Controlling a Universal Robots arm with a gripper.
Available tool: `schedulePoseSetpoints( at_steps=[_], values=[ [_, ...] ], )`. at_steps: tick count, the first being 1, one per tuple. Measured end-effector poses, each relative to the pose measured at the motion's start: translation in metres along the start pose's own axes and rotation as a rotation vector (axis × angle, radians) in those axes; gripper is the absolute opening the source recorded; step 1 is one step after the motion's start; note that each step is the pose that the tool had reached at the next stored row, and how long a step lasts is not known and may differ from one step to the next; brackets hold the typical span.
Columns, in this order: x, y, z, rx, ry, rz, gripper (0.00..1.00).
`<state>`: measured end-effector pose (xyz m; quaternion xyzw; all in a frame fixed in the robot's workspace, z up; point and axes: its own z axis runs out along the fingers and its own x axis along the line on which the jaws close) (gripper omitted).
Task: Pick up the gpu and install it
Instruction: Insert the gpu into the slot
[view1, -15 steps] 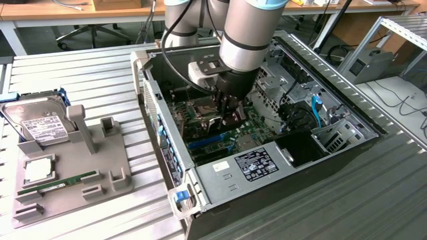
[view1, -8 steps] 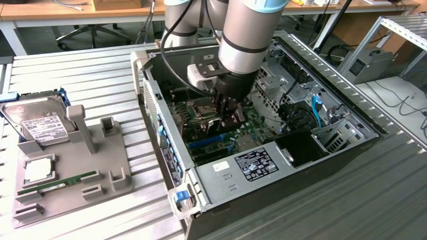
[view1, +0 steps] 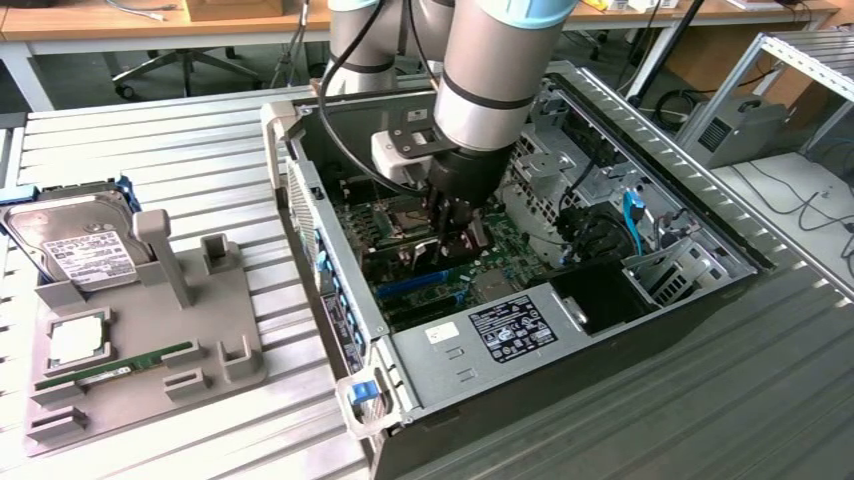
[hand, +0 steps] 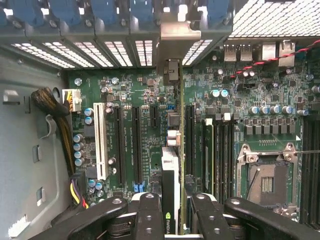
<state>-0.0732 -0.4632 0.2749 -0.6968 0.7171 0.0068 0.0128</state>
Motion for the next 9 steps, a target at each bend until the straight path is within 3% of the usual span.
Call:
schedulePoseSetpoints(
  at_steps=[9],
  values=[
    [0.0001,0.0038,0.0003,0.0,-0.0002,0.0,0.27]
  ],
)
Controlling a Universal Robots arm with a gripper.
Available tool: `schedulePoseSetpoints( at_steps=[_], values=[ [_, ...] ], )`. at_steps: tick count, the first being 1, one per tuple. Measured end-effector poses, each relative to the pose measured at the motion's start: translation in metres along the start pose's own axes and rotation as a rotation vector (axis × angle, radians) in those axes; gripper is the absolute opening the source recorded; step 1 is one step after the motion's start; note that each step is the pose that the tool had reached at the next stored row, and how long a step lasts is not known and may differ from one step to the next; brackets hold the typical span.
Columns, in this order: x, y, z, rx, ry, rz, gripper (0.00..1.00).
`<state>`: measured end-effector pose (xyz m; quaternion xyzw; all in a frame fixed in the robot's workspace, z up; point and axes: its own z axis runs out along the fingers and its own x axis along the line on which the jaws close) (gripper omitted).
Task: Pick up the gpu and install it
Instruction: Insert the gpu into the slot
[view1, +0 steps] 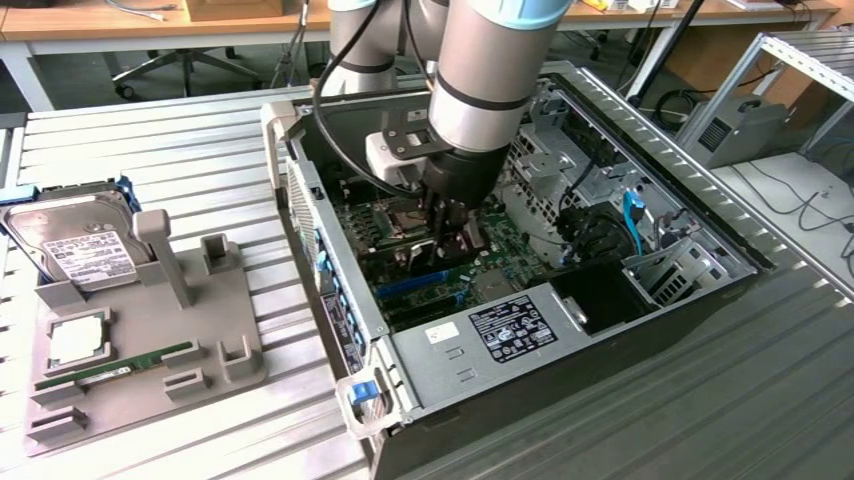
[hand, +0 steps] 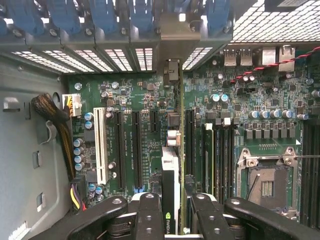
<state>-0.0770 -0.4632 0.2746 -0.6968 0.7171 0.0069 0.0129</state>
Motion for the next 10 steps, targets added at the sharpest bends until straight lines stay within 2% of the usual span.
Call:
schedulePoseSetpoints(
  at_steps=[10],
  values=[
    [0.0003,0.0025,0.0043,-0.0001,-0.0008,0.0,0.27]
  ],
)
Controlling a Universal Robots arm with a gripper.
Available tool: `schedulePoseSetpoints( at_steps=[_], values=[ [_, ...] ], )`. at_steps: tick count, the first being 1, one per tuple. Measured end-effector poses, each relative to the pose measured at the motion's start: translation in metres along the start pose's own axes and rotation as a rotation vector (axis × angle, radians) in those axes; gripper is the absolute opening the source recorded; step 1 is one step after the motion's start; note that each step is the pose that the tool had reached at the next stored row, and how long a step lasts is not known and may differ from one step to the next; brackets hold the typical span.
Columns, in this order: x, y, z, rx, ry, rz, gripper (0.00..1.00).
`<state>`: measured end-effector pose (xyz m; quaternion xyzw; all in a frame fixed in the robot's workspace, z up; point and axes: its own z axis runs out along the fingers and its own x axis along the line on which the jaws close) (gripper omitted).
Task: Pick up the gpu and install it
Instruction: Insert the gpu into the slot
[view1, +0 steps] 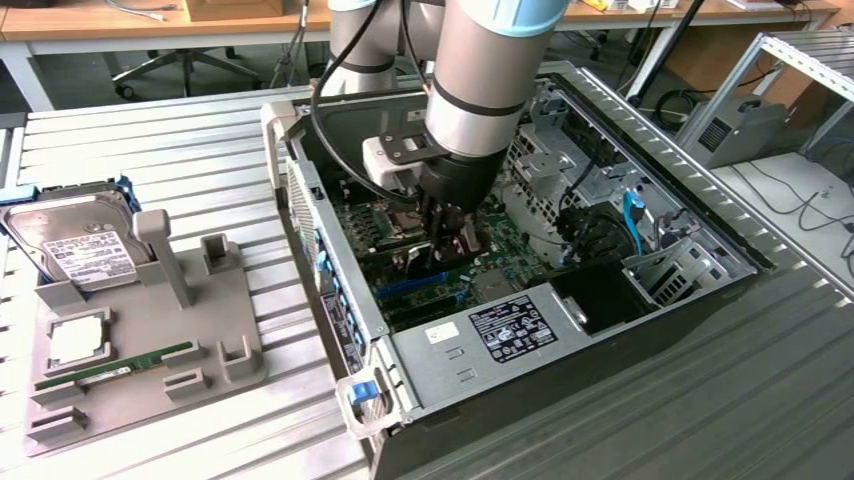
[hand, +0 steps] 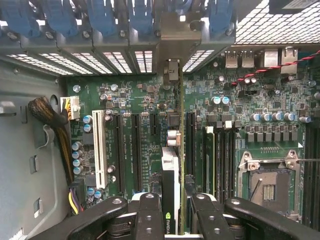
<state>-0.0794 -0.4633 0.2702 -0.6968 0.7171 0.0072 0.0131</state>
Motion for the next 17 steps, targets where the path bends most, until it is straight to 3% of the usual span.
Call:
schedulePoseSetpoints(
  at_steps=[17],
  values=[
    [0.0003,0.0014,0.0083,0.0,0.0001,0.0,0.27]
  ],
)
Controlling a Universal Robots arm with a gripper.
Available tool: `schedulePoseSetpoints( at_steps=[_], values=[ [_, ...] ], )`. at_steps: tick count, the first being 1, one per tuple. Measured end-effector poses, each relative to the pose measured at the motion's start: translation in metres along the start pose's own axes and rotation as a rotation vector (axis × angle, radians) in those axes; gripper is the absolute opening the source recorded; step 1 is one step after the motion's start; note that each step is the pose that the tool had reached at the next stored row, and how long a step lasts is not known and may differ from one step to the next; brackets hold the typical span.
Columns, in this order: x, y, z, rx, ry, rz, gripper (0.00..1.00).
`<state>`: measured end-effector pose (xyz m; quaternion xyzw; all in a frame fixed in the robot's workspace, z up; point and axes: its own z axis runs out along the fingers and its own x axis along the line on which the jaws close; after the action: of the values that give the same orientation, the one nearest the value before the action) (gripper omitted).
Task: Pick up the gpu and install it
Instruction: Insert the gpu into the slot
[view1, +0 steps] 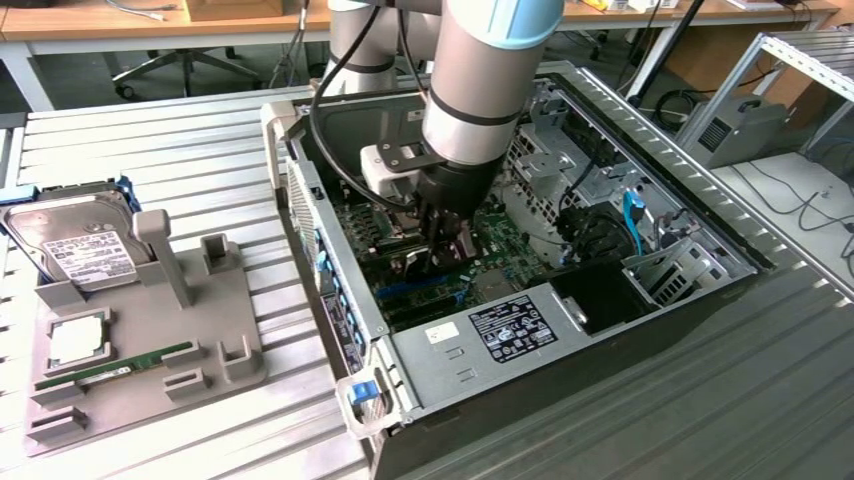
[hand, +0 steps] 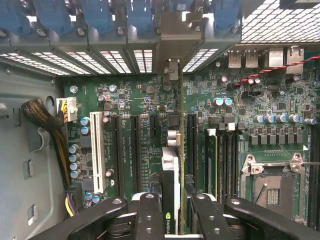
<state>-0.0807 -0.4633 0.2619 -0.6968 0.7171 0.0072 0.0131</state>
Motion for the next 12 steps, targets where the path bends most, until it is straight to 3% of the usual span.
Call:
schedulePoseSetpoints(
  at_steps=[12],
  values=[
    [0.0001,0.0008,0.0032,0.0001,-0.0006,0.0,0.27]
  ],
)
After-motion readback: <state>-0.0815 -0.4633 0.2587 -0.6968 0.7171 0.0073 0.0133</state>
